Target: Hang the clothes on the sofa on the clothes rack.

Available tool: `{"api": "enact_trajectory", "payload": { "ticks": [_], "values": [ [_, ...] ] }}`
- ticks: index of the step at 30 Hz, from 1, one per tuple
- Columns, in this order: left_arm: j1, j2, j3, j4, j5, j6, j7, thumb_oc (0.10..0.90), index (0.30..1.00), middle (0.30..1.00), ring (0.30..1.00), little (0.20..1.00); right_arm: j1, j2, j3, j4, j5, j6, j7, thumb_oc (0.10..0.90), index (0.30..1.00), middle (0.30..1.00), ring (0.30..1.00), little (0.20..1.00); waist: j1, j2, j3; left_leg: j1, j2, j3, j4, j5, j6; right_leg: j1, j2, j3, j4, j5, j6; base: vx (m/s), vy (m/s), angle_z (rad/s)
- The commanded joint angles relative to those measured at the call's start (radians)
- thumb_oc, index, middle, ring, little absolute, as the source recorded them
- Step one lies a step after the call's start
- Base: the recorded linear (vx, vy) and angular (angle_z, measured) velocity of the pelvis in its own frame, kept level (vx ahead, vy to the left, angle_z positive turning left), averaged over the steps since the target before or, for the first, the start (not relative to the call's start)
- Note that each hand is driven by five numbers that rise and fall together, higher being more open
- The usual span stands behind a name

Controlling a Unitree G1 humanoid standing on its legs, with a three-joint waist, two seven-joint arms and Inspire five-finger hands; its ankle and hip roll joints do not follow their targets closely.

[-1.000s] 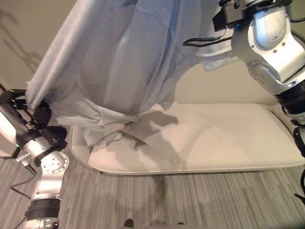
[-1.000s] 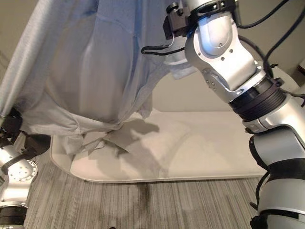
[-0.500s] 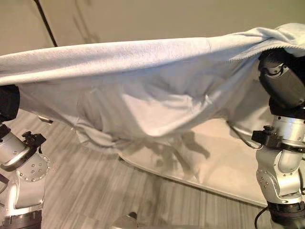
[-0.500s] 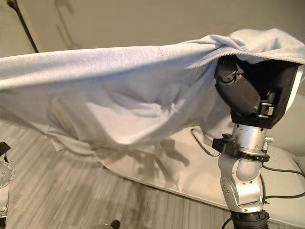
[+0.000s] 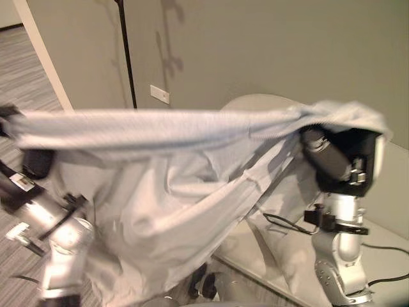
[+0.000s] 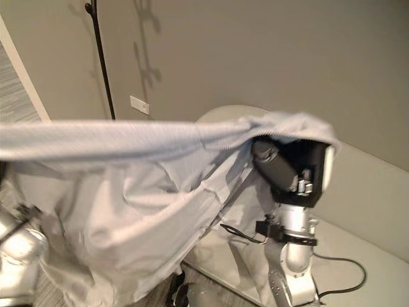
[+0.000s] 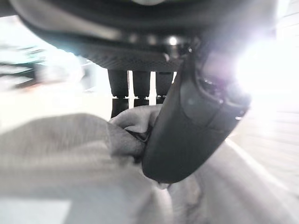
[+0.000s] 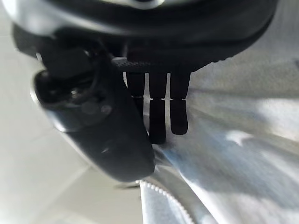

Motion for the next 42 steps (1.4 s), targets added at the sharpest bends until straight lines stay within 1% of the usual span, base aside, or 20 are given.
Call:
{"api": "enact_trajectory", "payload": {
  "ticks": [1,2,3,5,7,8,9,10,13,15,17,19,24,29,31,32,34,38,40,42],
  "values": [
    [-0.07,0.11,0.079,-0.084,-0.04,-0.139,-0.058,0.4,0.3,0.3,0.3,0.3,-0.093,0.008,-0.114,-0.098,0.047,-0.093,-0.015,0.4,0.3,0.3,0.3,0.3,-0.053,0.049,-0.107,0.061,0.051,0.11,0.032,0.032,-0.116,0.09,0.06,0.003,-0.275,0.173,-0.017,0.31,0.163,0.53],
    [-0.067,0.112,0.075,-0.081,-0.058,-0.152,-0.06,0.4,0.3,0.3,0.3,0.3,-0.107,0.0,-0.097,-0.082,0.046,-0.094,-0.032,0.4,0.3,0.3,0.3,0.3,-0.054,0.069,-0.103,0.025,0.059,0.173,0.1,0.075,-0.158,0.116,0.051,-0.004,-0.301,0.175,-0.01,-0.01,0.207,0.37],
    [-0.091,0.126,0.082,-0.076,-0.063,-0.164,-0.072,0.4,0.3,0.3,0.3,0.3,-0.142,-0.029,-0.1,-0.075,0.0,-0.087,-0.062,0.4,0.3,0.3,0.3,0.3,-0.061,0.069,-0.072,-0.105,0.148,0.438,0.272,0.147,-0.22,0.154,0.001,-0.013,-0.323,0.177,-0.004,0.0,0.218,0.09],
    [-0.093,0.144,0.1,-0.089,-0.044,-0.164,-0.081,0.4,0.3,0.3,0.3,0.3,-0.165,-0.051,-0.097,-0.078,-0.033,-0.087,-0.067,0.4,0.3,0.3,0.3,0.3,-0.047,0.057,-0.052,-0.172,0.26,0.634,0.442,0.135,-0.197,0.177,-0.035,-0.013,-0.337,0.163,-0.014,0.0,0.11,0.03],
    [-0.085,0.137,0.122,-0.095,-0.042,-0.165,-0.079,0.4,0.3,0.3,0.3,0.3,-0.172,-0.064,-0.104,-0.088,-0.05,-0.084,-0.066,0.4,0.3,0.3,0.3,0.3,-0.062,0.05,-0.055,-0.192,0.409,0.766,0.518,0.137,-0.175,0.198,-0.063,-0.005,-0.346,0.137,-0.021,0.05,0.048,-0.12],
    [-0.086,0.136,0.123,-0.095,-0.042,-0.165,-0.079,0.4,0.3,0.3,0.3,0.3,-0.172,-0.063,-0.104,-0.088,-0.052,-0.084,-0.068,0.4,0.3,0.3,0.3,0.3,-0.061,0.055,-0.055,-0.198,0.416,0.765,0.532,0.131,-0.177,0.197,-0.057,-0.004,-0.345,0.136,-0.022,0.04,0.125,-0.1],
    [-0.093,0.131,0.12,-0.101,-0.061,-0.162,-0.079,0.4,0.3,0.3,0.3,0.3,-0.176,-0.079,-0.109,-0.087,-0.083,-0.077,-0.09,0.4,0.3,0.3,0.3,0.3,-0.088,0.056,-0.048,-0.208,0.575,0.869,0.491,0.168,-0.187,0.207,-0.099,-0.024,-0.34,0.129,-0.007,0.0,0.185,-0.01],
    [-0.086,0.13,0.122,-0.109,-0.066,-0.155,-0.088,0.4,0.3,0.3,0.3,0.3,-0.174,-0.083,-0.112,-0.092,-0.085,-0.072,-0.092,0.4,0.3,0.3,0.3,0.3,-0.087,0.061,-0.043,-0.22,0.581,0.877,0.454,0.17,-0.201,0.216,-0.105,-0.017,-0.347,0.132,-0.001,0.02,0.284,0.37],
    [-0.062,0.116,0.127,-0.122,-0.072,-0.153,-0.105,0.4,0.3,0.3,0.3,0.3,-0.147,-0.1,-0.124,-0.121,-0.088,-0.069,-0.069,0.4,0.3,0.3,0.3,0.3,-0.083,0.071,-0.045,-0.232,0.557,0.845,0.318,0.187,-0.243,0.237,-0.132,-0.012,-0.364,0.145,0.018,0.04,0.268,0.08],
    [-0.061,0.11,0.112,-0.129,-0.066,-0.15,-0.12,0.4,0.3,0.3,0.3,0.3,-0.116,-0.121,-0.146,-0.128,-0.083,-0.066,-0.044,0.4,0.3,0.3,0.3,0.3,-0.085,0.086,-0.053,-0.214,0.542,0.837,0.028,0.224,-0.281,0.26,-0.173,-0.019,-0.375,0.143,0.048,0.09,0.403,-0.18],
    [-0.066,0.109,0.105,-0.122,-0.061,-0.15,-0.12,0.4,0.3,0.3,0.3,0.3,-0.115,-0.122,-0.148,-0.132,-0.08,-0.067,-0.038,0.4,0.3,0.3,0.3,0.3,-0.081,0.094,-0.057,-0.221,0.534,0.818,-0.051,0.248,-0.287,0.265,-0.179,-0.018,-0.383,0.143,0.056,0.06,0.28,0.18],
    [-0.099,0.102,0.077,-0.123,-0.045,-0.155,-0.107,0.4,0.3,0.3,0.3,0.3,-0.124,-0.137,-0.141,-0.12,-0.079,-0.065,-0.032,0.4,0.3,0.3,0.3,0.3,-0.061,0.118,-0.062,-0.251,0.519,0.679,-0.202,0.308,-0.325,0.289,-0.191,0.012,-0.401,0.138,0.077,0.11,0.397,0.13],
    [-0.143,0.094,0.026,-0.11,-0.017,-0.189,-0.075,0.4,0.3,0.3,0.3,0.3,-0.155,-0.154,-0.114,-0.083,-0.072,-0.063,-0.041,0.4,0.3,0.3,0.3,0.3,-0.043,0.137,-0.05,-0.363,0.538,0.371,-0.206,0.338,-0.365,0.309,-0.237,0.132,-0.38,0.109,0.105,0.06,0.455,-0.25],
    [-0.155,0.092,-0.027,-0.102,-0.022,-0.207,-0.089,0.4,0.3,0.3,0.3,0.3,-0.166,-0.157,-0.099,-0.07,-0.083,-0.055,-0.043,0.4,0.3,0.3,0.3,0.3,-0.04,0.161,-0.067,-0.332,0.542,0.229,-0.161,0.342,-0.365,0.278,-0.29,0.253,-0.336,0.103,0.14,-0.01,0.643,-0.45],
    [-0.164,0.112,-0.077,-0.102,-0.008,-0.194,-0.131,0.4,0.3,0.3,0.3,0.3,-0.132,-0.135,-0.11,-0.077,-0.125,-0.024,-0.046,0.4,0.3,0.3,0.3,0.3,-0.054,0.138,-0.082,-0.325,0.473,0.208,-0.036,0.186,-0.368,0.274,-0.376,0.306,-0.326,0.148,0.176,-0.07,0.9,-0.31],
    [-0.186,0.133,-0.101,-0.07,0.025,-0.181,-0.11,0.4,0.3,0.3,0.3,0.3,-0.082,-0.093,-0.134,-0.101,-0.143,-0.025,-0.056,0.4,0.3,0.3,0.3,0.3,-0.056,0.1,-0.07,-0.352,0.383,0.244,0.064,0.103,-0.341,0.288,-0.46,0.306,-0.325,0.269,0.176,-0.13,0.861,-0.05],
    [-0.171,0.175,-0.072,-0.087,0.069,-0.166,-0.07,0.4,0.3,0.3,0.3,0.3,-0.073,-0.05,-0.114,-0.087,-0.167,-0.007,-0.079,0.4,0.3,0.3,0.3,0.3,-0.034,0.058,-0.037,-0.326,0.297,0.294,0.098,0.049,-0.266,0.212,-0.533,0.283,-0.263,0.493,0.129,-0.21,0.942,0.15],
    [-0.102,0.188,-0.01,-0.108,0.112,-0.164,-0.037,0.4,0.3,0.3,0.3,0.3,-0.076,-0.036,-0.09,-0.079,-0.166,-0.01,-0.073,0.4,0.3,0.3,0.3,0.3,-0.005,0.07,-0.018,-0.277,0.252,0.356,0.085,0.052,-0.212,0.226,-0.507,0.16,-0.191,0.391,0.091,-0.11,0.622,-0.61],
    [-0.07,0.176,0.009,-0.103,0.103,-0.158,-0.037,0.4,0.3,0.3,0.3,0.3,-0.102,-0.045,-0.074,-0.058,-0.183,-0.011,-0.085,0.4,0.3,0.3,0.3,0.3,0.026,0.075,-0.023,-0.278,0.215,0.398,0.067,0.078,-0.158,0.232,-0.46,0.101,-0.036,0.31,0.068,-0.1,0.628,-0.3],
    [-0.031,0.154,-0.019,-0.091,0.058,-0.161,-0.083,0.4,0.3,0.3,0.3,0.3,-0.072,-0.05,-0.067,-0.066,-0.189,-0.007,-0.062,0.4,0.3,0.3,0.3,0.3,0.033,0.071,-0.033,-0.247,0.154,0.384,0.039,0.106,-0.113,0.202,-0.239,0.119,0.162,0.145,0.031,0.04,0.422,-0.29]
  ]
}}
